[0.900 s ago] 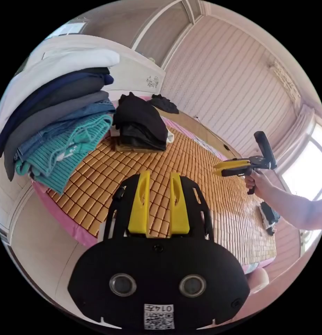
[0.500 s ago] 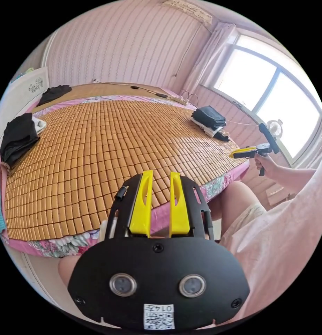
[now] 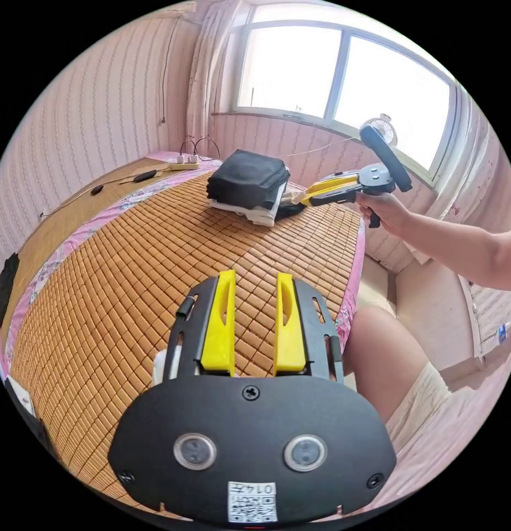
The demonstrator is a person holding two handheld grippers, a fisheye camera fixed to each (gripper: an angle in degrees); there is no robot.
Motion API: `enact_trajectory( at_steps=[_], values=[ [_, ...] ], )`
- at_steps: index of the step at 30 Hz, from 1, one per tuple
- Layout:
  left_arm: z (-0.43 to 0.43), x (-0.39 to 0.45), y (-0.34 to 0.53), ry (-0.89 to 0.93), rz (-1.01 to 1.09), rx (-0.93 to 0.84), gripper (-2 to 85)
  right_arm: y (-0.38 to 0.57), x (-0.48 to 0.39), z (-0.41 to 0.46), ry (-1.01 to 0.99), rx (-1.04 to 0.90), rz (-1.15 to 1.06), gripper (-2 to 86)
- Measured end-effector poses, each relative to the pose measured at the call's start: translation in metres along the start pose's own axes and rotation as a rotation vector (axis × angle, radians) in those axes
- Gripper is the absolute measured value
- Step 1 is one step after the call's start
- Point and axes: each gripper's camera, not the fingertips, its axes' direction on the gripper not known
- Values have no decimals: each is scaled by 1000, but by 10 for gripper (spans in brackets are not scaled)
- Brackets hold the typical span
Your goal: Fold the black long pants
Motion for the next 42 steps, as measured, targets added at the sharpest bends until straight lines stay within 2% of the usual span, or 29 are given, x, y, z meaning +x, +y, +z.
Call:
enact_trajectory(
  at_steps=[2, 8, 13, 20, 25, 27, 31, 34, 40, 42],
  values=[
    [22, 0, -33, 2, -5, 16, 111, -8, 11, 18, 60, -31, -4, 90],
    [102, -3, -128, 18, 13, -46, 118, -32, 40, 80, -49, -51, 40, 113],
    [149, -11, -174, 55, -80, -65, 129, -39, 44, 138, -47, -167, -35, 81],
    [184, -10, -215, 39, -93, -61, 129, -18, 92, 144, -230, -71, 63, 23],
    [198, 0, -219, -36, -72, -149, 38, -8, 94, 130, -173, -12, 7, 15],
    [182, -1, -216, -15, -105, -109, 4, -4, 103, 111, -150, 47, 15, 12],
    [150, -5, -206, -40, -101, -72, -6, 1, 123, 72, -173, 183, 80, 8],
    [109, -28, -189, -33, -195, -16, -8, -7, 127, 31, -215, 284, 74, 7],
    [-27, -92, -108, 9, -342, 177, -10, -52, 59, -60, -278, 460, -133, 5],
    [-95, -116, -52, -18, -380, 242, -10, -75, 12, -84, -357, 518, -206, 4]
  ],
)
